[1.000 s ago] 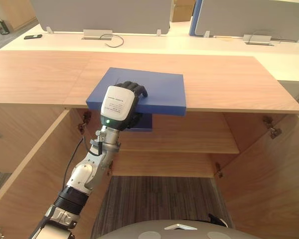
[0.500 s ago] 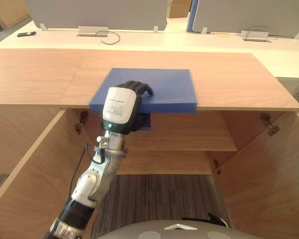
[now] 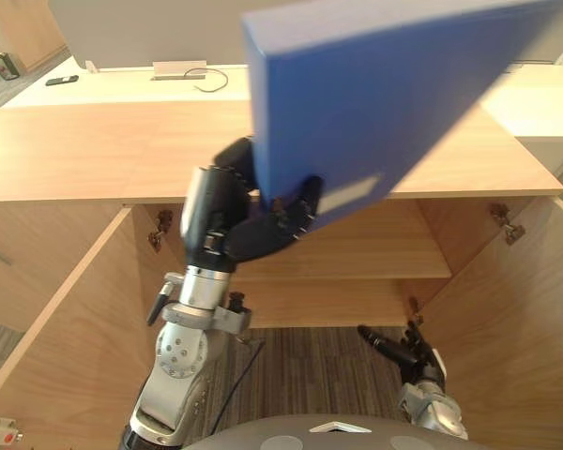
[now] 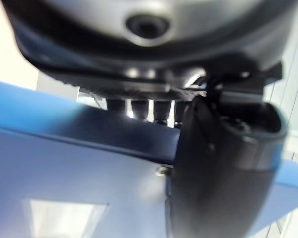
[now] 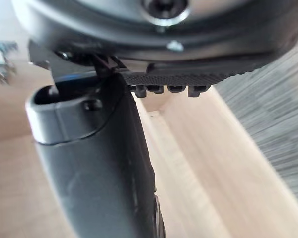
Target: Walk over to the cabinet, pick up the folder, carry it to the office cabinet, place the folder inside the office cabinet, then close the office cabinet door
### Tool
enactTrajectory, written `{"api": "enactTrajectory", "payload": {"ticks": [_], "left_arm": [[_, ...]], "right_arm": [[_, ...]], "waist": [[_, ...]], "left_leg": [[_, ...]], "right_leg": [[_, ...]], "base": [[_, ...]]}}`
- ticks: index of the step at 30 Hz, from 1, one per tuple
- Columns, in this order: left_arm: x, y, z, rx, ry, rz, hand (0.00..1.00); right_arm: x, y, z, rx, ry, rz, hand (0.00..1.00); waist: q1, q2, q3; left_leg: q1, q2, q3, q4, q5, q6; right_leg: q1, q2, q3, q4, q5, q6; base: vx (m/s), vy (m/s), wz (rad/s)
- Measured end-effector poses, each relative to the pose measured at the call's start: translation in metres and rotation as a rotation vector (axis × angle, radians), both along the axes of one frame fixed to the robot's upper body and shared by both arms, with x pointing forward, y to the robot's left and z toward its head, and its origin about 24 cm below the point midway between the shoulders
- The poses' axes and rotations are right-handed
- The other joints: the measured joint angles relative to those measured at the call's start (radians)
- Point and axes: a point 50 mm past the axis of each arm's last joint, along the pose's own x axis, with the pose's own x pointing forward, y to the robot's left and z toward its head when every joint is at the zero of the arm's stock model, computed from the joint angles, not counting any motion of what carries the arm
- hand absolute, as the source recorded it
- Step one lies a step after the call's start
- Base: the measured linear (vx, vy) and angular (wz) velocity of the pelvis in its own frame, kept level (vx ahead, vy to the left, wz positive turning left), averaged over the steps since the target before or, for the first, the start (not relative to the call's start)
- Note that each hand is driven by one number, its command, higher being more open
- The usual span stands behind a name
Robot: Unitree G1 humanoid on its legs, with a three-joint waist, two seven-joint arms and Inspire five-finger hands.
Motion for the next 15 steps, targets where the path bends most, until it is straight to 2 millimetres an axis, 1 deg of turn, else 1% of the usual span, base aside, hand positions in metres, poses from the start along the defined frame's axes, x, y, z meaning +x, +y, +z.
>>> {"api": "enactTrajectory", "payload": {"ticks": [2, 4, 5, 7, 8, 10, 11, 13, 14, 15], "left_arm": [[-0.004, 0.007, 0.004, -0.023, -0.013, 0.034, 0.0], [-0.007, 0.012, 0.011, -0.067, -0.042, 0.038, 0.0], [-0.008, 0.014, 0.013, -0.082, -0.049, 0.04, 0.0], [-0.009, 0.021, 0.015, -0.148, -0.06, 0.043, 0.0], [-0.009, 0.023, 0.015, -0.161, -0.06, 0.042, 0.0], [-0.008, 0.028, 0.015, -0.215, -0.056, 0.04, 0.0], [-0.008, 0.029, 0.014, -0.223, -0.054, 0.041, 0.0], [-0.006, 0.037, 0.01, -0.248, -0.036, 0.055, 0.0], [-0.005, 0.039, 0.008, -0.258, -0.03, 0.054, 0.0], [-0.003, 0.042, 0.005, -0.26, -0.019, 0.059, 0.0]], "right_arm": [[0.003, -0.003, 0.013, 0.057, -0.11, -0.07, 1.0], [0.007, -0.007, 0.033, 0.172, -0.272, -0.171, 1.0], [0.009, -0.008, 0.039, 0.204, -0.326, -0.196, 1.0], [0.018, -0.012, 0.07, 0.281, -0.545, -0.254, 1.0], [0.02, -0.013, 0.079, 0.287, -0.601, -0.262, 1.0], [0.024, -0.024, 0.114, 0.257, -0.804, -0.292, 1.0], [0.024, -0.029, 0.123, 0.235, -0.848, -0.297, 1.0], [0.027, -0.042, 0.156, 0.161, -1.017, -0.31, 1.0], [0.028, -0.044, 0.163, 0.145, -1.059, -0.312, 1.0], [0.029, -0.046, 0.177, 0.12, -1.136, -0.312, 1.0]], "waist": [[-0.001, -0.001, 0.001], [-0.002, -0.007, 0.004], [-0.003, -0.008, 0.005], [-0.003, -0.007, 0.004], [-0.005, -0.007, 0.004], [-0.005, -0.01, 0.004], [-0.004, -0.01, 0.005], [-0.002, -0.01, 0.004], [-0.003, -0.01, 0.004], [-0.002, -0.01, 0.005]], "left_leg": [[0.0, 0.002, 0.007, 0.001, 0.002, 0.0], [0.0, 0.003, 0.011, 0.004, 0.012, -0.001], [0.001, 0.004, 0.014, 0.004, 0.012, -0.002], [0.003, 0.004, 0.034, 0.005, 0.011, -0.002], [0.003, 0.003, 0.035, 0.005, 0.011, -0.002], [0.008, 0.004, 0.039, 0.005, 0.007, -0.002], [0.01, 0.004, 0.04, 0.005, 0.005, -0.002], [0.024, 0.004, 0.049, 0.005, -0.002, -0.001], [0.026, 0.004, 0.051, 0.005, -0.002, -0.001], [0.028, 0.003, 0.053, 0.005, -0.003, -0.002]], "right_leg": [[-0.006, 0.003, 0.007, 0.0, 0.001, 0.001], [-0.008, 0.005, 0.011, 0.0, 0.006, 0.005], [-0.01, 0.005, 0.013, 0.0, 0.006, 0.006], [-0.012, 0.006, 0.035, -0.001, 0.011, 0.009], [-0.012, 0.006, 0.036, -0.001, 0.012, 0.01], [-0.011, 0.007, 0.038, 0.0, 0.013, 0.011], [-0.009, 0.007, 0.04, 0.0, 0.013, 0.012], [0.002, 0.007, 0.051, 0.0, 0.013, 0.012], [0.003, 0.007, 0.052, 0.0, 0.013, 0.012], [0.004, 0.007, 0.055, 0.0, 0.013, 0.012]], "base": [[-0.03, -0.017, -0.13], [0.01, -0.012, -0.08], [0.02, 0.002, -0.17], [0.04, 0.013, -0.24], [0.04, 0.011, -0.14], [0.02, 0.005, -0.05], [0.02, 0.011, -0.08], [0.0, 0.012, -0.1], [-0.02, 0.001, -0.08], [-0.02, -0.003, -0.05]]}}
